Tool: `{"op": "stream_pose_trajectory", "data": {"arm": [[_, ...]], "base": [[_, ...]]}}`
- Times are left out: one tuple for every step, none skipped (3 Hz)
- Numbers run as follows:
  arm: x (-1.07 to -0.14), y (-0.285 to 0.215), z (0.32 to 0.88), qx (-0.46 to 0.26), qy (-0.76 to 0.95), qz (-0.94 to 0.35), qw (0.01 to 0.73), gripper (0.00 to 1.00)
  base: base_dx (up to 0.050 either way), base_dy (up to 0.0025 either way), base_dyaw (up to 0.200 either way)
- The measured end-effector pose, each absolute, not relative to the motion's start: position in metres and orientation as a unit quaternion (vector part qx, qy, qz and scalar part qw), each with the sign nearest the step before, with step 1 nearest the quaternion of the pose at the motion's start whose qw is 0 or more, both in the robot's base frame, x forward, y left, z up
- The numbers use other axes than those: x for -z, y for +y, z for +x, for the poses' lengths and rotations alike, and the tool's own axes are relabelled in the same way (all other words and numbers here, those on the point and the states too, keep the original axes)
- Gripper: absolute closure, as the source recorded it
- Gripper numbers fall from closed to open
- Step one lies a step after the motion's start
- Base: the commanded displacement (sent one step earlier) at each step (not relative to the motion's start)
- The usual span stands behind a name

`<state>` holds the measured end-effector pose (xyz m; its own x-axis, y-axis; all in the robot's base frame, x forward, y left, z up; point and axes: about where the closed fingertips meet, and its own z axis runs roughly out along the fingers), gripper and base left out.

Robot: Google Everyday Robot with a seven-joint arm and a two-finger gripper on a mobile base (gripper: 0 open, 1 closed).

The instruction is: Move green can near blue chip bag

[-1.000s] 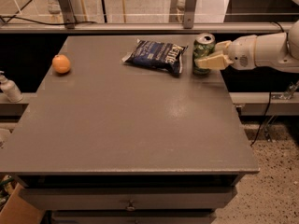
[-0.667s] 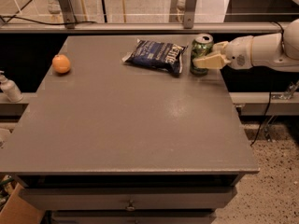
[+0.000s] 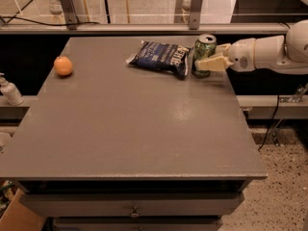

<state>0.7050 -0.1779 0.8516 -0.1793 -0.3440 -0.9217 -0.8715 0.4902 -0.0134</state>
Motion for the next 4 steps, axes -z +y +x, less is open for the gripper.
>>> {"op": "stream_pose_trajectory", "data": {"arm": [[-0.849, -0.175, 0.705, -0.281, 0.718, -0.421, 0.478, 0.13], [-0.848, -0.174, 0.703, -0.284, 0.718, -0.420, 0.477, 0.00], [-0.848, -0.175, 0.702, -0.284, 0.719, -0.419, 0.476, 0.00], [-0.849, -0.187, 0.693, -0.279, 0.725, -0.411, 0.477, 0.00]], "base": [[0.000, 0.00000, 0.000], [0.000, 0.00000, 0.000], [0.000, 0.00000, 0.000], [0.000, 0.00000, 0.000]]}}
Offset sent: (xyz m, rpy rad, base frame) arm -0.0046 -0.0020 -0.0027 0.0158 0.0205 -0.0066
